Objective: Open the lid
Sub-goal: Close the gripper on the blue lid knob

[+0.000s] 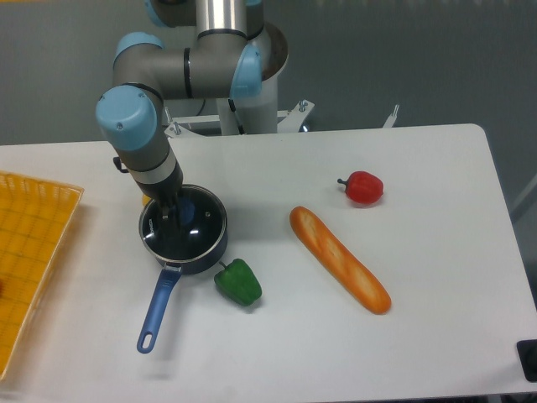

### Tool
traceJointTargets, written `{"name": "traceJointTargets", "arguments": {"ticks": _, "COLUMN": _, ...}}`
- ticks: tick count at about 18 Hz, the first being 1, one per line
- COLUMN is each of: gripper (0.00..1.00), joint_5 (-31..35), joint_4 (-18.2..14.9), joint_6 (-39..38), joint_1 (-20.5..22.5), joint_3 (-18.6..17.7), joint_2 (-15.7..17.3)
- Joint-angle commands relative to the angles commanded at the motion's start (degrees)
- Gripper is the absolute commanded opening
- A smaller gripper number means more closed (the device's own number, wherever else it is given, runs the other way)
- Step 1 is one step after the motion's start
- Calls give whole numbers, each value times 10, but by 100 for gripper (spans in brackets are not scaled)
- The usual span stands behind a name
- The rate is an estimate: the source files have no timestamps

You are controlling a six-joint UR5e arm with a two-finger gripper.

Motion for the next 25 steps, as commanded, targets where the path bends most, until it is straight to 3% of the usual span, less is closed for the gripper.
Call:
{"name": "traceJointTargets", "arguments": {"ticks": 20, "gripper": 100, "joint_5": 0, "joint_4": 0, "joint_6": 1, "joint_1": -1, "joint_3": -3, "joint_2": -5}}
{"name": "traceJointTargets", "arguments": {"ticks": 25, "gripper": 84, "joint_5": 0, "joint_4": -1, "joint_6": 1, "joint_1": -1, "joint_3": -2, "joint_2": -6}}
